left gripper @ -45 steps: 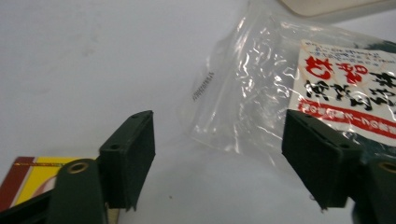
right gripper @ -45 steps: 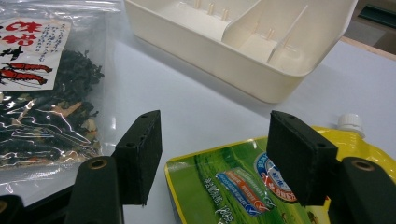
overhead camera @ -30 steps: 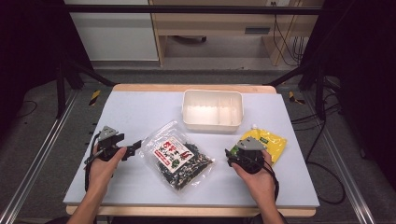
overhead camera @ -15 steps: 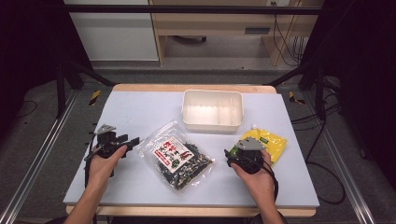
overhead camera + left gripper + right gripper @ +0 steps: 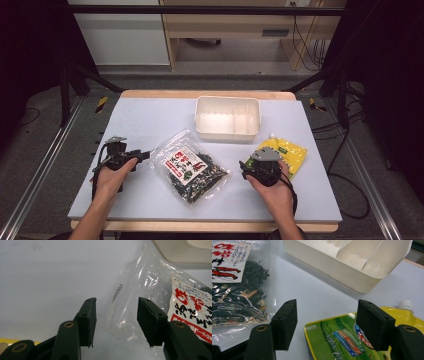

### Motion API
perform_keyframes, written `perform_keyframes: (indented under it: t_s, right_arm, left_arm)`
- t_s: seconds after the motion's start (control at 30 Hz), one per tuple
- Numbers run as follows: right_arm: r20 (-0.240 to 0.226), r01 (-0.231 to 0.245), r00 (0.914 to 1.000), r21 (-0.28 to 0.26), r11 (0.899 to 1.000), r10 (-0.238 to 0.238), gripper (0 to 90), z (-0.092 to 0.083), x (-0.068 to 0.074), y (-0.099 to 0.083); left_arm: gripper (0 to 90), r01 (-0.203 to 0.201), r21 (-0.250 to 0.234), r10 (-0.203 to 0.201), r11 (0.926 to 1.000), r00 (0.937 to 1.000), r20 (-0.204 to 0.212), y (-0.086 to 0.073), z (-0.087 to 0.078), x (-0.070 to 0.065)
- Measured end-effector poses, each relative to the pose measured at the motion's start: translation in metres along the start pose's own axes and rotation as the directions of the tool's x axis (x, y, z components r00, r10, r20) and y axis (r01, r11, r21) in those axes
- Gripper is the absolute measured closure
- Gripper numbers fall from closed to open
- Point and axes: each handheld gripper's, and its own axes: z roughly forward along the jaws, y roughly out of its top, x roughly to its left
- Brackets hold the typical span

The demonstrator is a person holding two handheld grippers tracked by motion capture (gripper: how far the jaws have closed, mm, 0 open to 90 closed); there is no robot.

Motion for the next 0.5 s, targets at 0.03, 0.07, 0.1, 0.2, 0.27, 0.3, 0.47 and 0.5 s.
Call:
perform_keyframes:
  t_s: [0.03, 0.07, 0.1, 0.2, 0.27, 0.3, 0.47, 0.5]
  right_arm:
    - [0.0, 0.001, 1.0, 0.0, 1.0, -0.001, 33.7, 0.0001, 0.0001, 0.0]
    - [-0.001, 0.001, 1.0, 0.001, 1.0, -0.001, 33.7, 0.0002, 0.0002, 0.0]
    - [-0.001, 0.006, 1.0, -0.001, 1.0, -0.006, 33.6, 0.0004, 0.0, -0.0001]
    - [-0.002, 0.006, 1.0, -0.001, 1.0, -0.006, 33.5, 0.0005, 0.0, -0.0001]
    - [-0.001, 0.007, 1.0, 0.001, 1.0, -0.007, 33.5, 0.0004, 0.0, -0.0002]
    - [-0.001, 0.002, 1.0, 0.002, 1.0, -0.002, 33.5, 0.0003, 0.0003, -0.0001]
    - [-0.001, 0.01, 0.9999, 0.002, 1.0, -0.01, 33.4, 0.0005, 0.0001, -0.0002]
    - [-0.001, 0.01, 0.9999, 0.002, 1.0, -0.01, 33.4, 0.0005, 0.0001, -0.0002]
  left_arm:
    - [50.3, 0.001, 0.0, -0.001, 1.0, 1.0, 0.0, 0.0, -0.0001, 0.0002]
    - [50.7, 0.002, 0.0, -0.002, 1.0, 1.0, 0.0, 0.0, -0.0001, 0.0003]
    - [51.2, 0.002, 0.002, -0.002, 1.0, 1.0, -0.001, 0.0, 0.0001, 0.0002]
    - [52.8, 0.01, 0.022, -0.011, 0.9997, 0.9999, 0.013, -0.001, 0.0024, 0.0]
    - [53.2, 0.015, 0.028, -0.016, 0.9995, 0.9998, 0.013, -0.0015, 0.0034, -0.0008]
    - [53.3, 0.011, 0.041, -0.012, 0.9991, 0.9999, 0.012, -0.0022, 0.0049, -0.0018]
    - [54.1, 0.026, 0.038, -0.028, 0.9989, 0.9991, 0.031, -0.0018, 0.007, -0.0021]
    - [55.3, 0.026, 0.038, -0.028, 0.9989, 0.9991, 0.031, -0.0018, 0.007, -0.0021]
